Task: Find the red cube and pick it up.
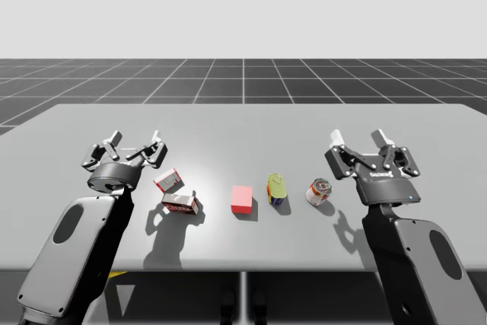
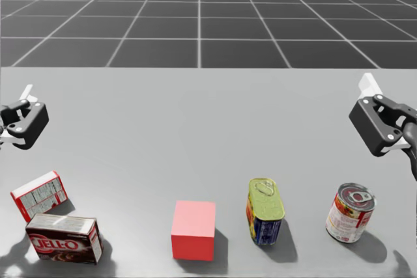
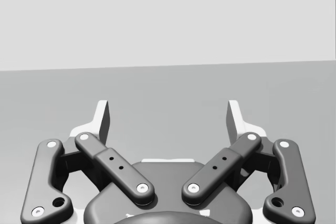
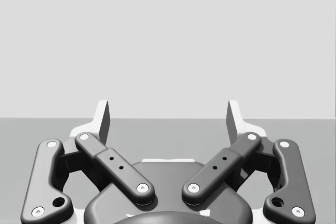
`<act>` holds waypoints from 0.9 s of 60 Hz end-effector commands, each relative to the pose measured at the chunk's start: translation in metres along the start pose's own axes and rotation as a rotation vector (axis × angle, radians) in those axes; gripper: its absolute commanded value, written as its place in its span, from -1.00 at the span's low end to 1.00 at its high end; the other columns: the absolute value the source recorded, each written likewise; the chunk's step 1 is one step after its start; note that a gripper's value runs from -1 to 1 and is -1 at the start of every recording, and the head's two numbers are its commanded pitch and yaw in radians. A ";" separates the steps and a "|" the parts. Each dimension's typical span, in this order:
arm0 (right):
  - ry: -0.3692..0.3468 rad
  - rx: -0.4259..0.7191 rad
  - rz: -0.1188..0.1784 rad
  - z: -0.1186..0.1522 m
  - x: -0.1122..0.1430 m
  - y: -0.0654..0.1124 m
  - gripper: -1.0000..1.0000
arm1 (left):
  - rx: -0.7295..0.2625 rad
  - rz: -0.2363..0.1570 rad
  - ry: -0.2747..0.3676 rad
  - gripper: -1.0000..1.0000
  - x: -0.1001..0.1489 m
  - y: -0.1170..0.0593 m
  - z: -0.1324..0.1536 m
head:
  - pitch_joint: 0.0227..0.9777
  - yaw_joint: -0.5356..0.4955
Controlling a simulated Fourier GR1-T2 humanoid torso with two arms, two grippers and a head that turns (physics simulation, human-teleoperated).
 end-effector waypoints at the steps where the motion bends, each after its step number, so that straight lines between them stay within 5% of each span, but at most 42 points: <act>1: 0.002 0.005 0.007 0.000 -0.001 0.000 -1.00 | -0.002 0.000 0.000 -1.00 0.000 0.000 0.000 | 0.38 -0.01; 23: 0.023 0.014 0.003 0.000 -0.001 0.000 -1.00 | -0.009 0.001 0.005 -1.00 0.000 -0.002 0.000 | 0.76 0.06; 37: 0.033 -0.004 0.017 0.000 -0.003 -0.001 -1.00 | -0.028 0.033 -0.007 -1.00 0.010 -0.007 0.010 | 0.78 0.04; 47: 0.033 -0.009 0.024 -0.001 -0.004 -0.001 -1.00 | -0.109 0.067 0.034 -1.00 0.036 -0.020 0.042 | 0.74 0.04; 53: 0.037 -0.010 0.035 -0.001 -0.007 0.000 -1.00 | -0.131 0.033 0.049 -1.00 0.048 -0.033 0.072 | 0.73 0.04; 54: 0.040 -0.012 0.037 -0.001 -0.008 0.000 -1.00 | -0.130 0.061 0.080 -1.00 0.052 -0.038 0.085 | 0.73 0.04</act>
